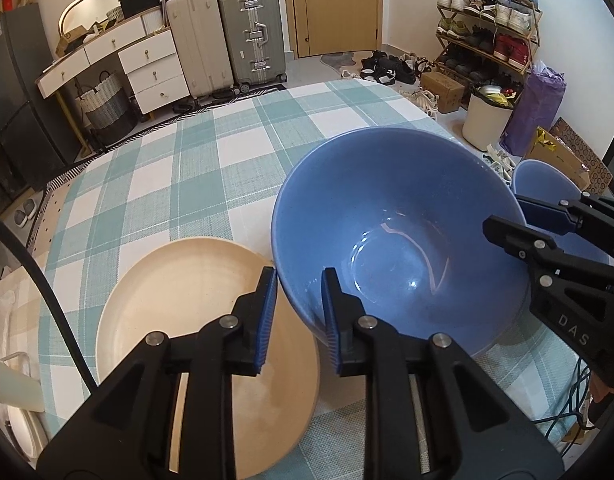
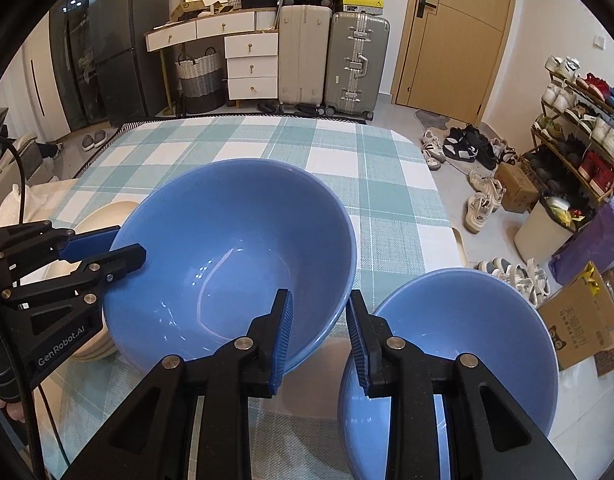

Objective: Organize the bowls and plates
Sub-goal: 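Lower the held bowls onto the table and open both tools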

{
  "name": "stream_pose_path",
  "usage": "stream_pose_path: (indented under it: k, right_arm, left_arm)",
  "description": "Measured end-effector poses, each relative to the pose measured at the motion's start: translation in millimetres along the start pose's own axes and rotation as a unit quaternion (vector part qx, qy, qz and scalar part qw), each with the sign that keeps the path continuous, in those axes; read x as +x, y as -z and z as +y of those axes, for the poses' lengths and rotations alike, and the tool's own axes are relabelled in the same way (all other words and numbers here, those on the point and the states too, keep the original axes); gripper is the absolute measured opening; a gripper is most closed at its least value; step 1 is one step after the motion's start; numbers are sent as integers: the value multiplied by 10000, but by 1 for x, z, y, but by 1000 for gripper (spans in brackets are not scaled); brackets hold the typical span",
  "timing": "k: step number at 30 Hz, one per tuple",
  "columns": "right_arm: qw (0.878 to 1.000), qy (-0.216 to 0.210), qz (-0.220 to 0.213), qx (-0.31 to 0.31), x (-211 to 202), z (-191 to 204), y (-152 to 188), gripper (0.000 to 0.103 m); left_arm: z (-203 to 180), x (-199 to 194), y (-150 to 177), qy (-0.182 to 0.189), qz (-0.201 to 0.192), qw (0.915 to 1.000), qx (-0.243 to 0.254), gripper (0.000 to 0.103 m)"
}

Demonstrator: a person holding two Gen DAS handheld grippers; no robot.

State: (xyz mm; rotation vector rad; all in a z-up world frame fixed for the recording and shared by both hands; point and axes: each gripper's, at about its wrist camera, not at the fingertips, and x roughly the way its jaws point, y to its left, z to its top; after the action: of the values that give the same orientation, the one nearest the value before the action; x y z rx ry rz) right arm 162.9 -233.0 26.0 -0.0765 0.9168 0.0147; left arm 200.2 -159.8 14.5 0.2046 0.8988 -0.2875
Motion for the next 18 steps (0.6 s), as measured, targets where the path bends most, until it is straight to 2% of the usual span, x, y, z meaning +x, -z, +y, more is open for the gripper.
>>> stream_pose_path:
  k: [3, 5, 6, 8, 9, 11, 15, 18]
  right_arm:
    - [10000, -42, -76, 34, -3, -2, -2, 34]
    - [9998, -106, -123, 89, -6, -5, -3, 48]
    - [9997, -150, -144, 132, -7, -8, -4, 51]
    - [9994, -213, -160, 220, -10, -12, -5, 63]
    - [9993, -197, -193, 249, -12, -13, -5, 67]
    - [9989, -213, -268, 322, -17, -16, -5, 82]
    - [9987, -284, -286, 323, -24, -18, -5, 86]
    - [9980, -354, -313, 421, -34, -24, -4, 94]
  left_arm:
    - [1, 1, 1, 30, 37, 10000, -26, 22]
    - [2, 2, 2, 77, 86, 9999, -50, 24]
    - [3, 2, 2, 102, 104, 9999, -66, 27]
    - [4, 1, 3, 191, 109, 9997, -113, 33]
    - [4, 0, 3, 256, 104, 9995, -140, 40]
    - [5, -5, 5, 346, 61, 9992, -199, 53]
    - [2, -15, 6, 441, -24, 9986, -278, 75]
    - [0, -25, 6, 620, -65, 9975, -336, 77]
